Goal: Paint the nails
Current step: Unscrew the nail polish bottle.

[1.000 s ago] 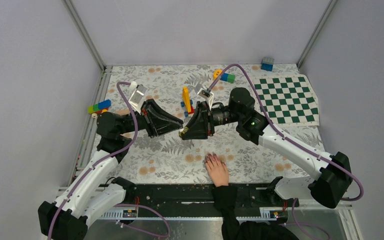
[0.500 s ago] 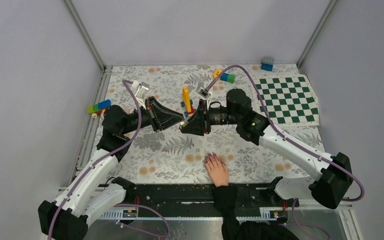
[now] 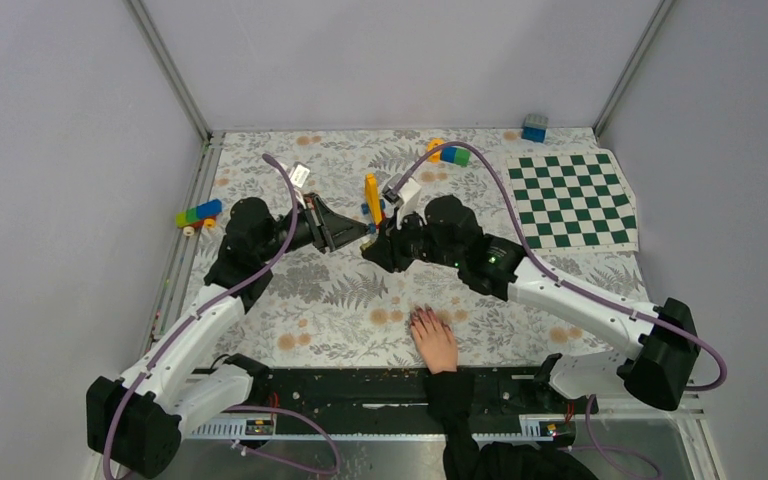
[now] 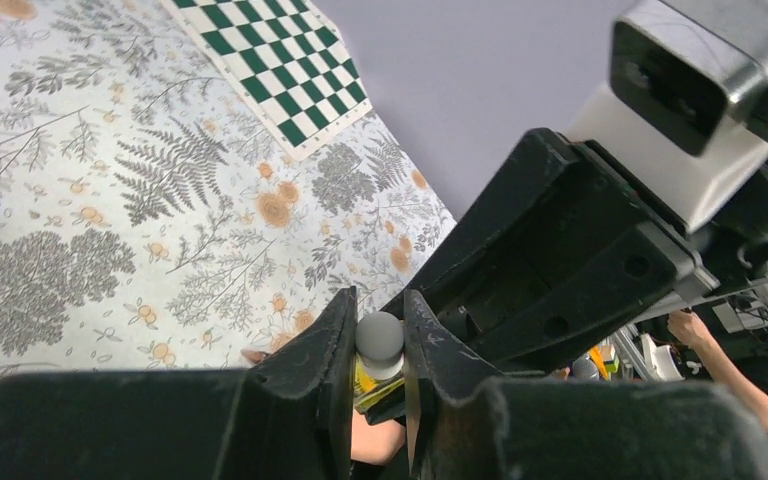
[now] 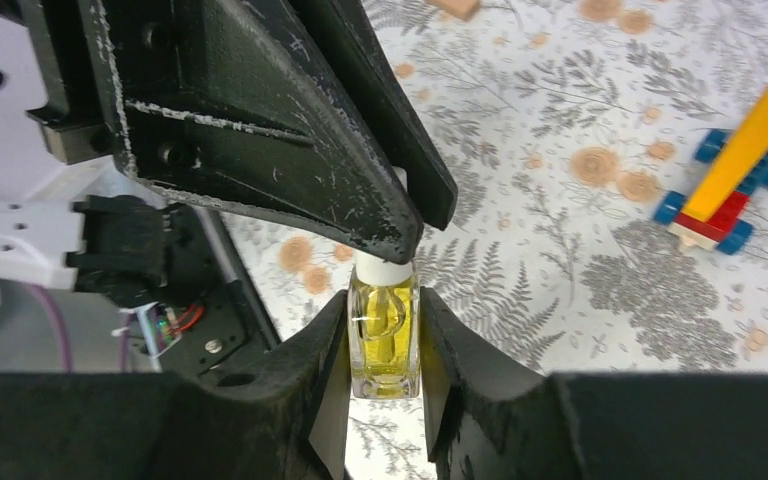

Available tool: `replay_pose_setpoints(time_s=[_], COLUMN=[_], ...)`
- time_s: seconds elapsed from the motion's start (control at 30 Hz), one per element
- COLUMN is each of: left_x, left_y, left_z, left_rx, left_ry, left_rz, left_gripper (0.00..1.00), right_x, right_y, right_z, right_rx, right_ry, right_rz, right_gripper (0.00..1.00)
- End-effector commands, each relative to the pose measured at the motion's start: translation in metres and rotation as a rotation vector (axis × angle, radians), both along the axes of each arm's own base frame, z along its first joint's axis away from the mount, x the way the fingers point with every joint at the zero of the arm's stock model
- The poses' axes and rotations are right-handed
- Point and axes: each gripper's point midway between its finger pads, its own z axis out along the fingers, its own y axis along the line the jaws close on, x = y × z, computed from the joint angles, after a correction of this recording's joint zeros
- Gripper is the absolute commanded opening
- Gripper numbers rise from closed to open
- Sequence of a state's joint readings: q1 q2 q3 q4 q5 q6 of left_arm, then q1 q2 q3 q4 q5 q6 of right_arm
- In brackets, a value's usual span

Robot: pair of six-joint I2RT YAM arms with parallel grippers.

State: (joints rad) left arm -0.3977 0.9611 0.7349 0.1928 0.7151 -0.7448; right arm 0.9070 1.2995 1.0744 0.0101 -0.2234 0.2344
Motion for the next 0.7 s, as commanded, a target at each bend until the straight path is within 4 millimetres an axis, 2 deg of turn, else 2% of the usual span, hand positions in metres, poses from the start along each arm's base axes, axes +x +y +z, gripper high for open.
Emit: replay_pose_setpoints(time_s=[0.0, 0.3, 0.67], left_x=[-0.004, 0.008, 0.011], left_y=[-0.001, 0.006, 0.009], left_z=[0.005, -0.008, -0.007], left_rx=[0.01, 0.04, 0.047], left_ry=[0.025, 0.081, 0.082], left_rz=[-0.021, 0.034, 0.043], left_gripper=[0.0, 0.0, 0.0], right_x=[0.054, 0.063, 0.062], right_y=[-0.015, -0.008, -0.001], right_z=[0.034, 0.037, 0.038], right_rx=[-0.026, -0.134, -0.105], right_ry=[-0.173, -0.284, -0.319], right_rz=[-0.308, -0.456, -0.486], right_gripper=[0.0, 0.0, 0.0])
